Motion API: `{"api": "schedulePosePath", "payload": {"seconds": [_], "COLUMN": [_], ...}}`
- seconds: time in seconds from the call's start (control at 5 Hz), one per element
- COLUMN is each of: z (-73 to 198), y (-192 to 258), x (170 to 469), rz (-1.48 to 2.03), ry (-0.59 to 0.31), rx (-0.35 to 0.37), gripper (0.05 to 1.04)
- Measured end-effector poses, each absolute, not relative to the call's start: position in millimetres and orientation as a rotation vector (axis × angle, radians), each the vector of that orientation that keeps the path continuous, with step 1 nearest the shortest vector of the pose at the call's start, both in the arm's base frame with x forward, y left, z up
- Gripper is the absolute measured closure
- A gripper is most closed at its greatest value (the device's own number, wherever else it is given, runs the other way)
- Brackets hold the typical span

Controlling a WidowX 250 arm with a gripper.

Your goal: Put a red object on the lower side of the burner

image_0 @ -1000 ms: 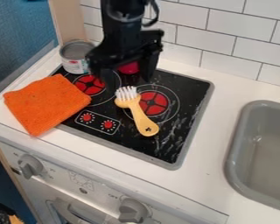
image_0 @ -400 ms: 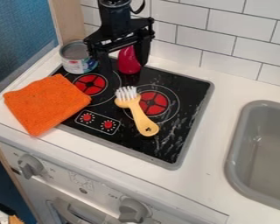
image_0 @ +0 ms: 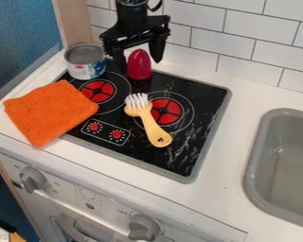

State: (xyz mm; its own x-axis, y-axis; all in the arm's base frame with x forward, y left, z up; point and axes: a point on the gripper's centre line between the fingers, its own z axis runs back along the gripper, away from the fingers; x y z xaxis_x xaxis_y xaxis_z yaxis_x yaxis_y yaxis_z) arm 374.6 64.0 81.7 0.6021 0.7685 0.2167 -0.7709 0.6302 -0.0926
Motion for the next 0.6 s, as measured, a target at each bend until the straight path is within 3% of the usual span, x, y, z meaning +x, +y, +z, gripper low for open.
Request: {"api": "schedulePosePath", "payload": {"seconds": [0.2,0.4,0.6], "z": [75.1,71.9,60.6], "y": [67.9,68.1,69.9], "x": [386.6,393.1,393.8], "rz": [0.889,0.893,0.878], "ry": [-0.260,-0.262,-0.231], "rx": [0.056,0.054,0.078], "gripper": [0.083,0.083,0.130]}}
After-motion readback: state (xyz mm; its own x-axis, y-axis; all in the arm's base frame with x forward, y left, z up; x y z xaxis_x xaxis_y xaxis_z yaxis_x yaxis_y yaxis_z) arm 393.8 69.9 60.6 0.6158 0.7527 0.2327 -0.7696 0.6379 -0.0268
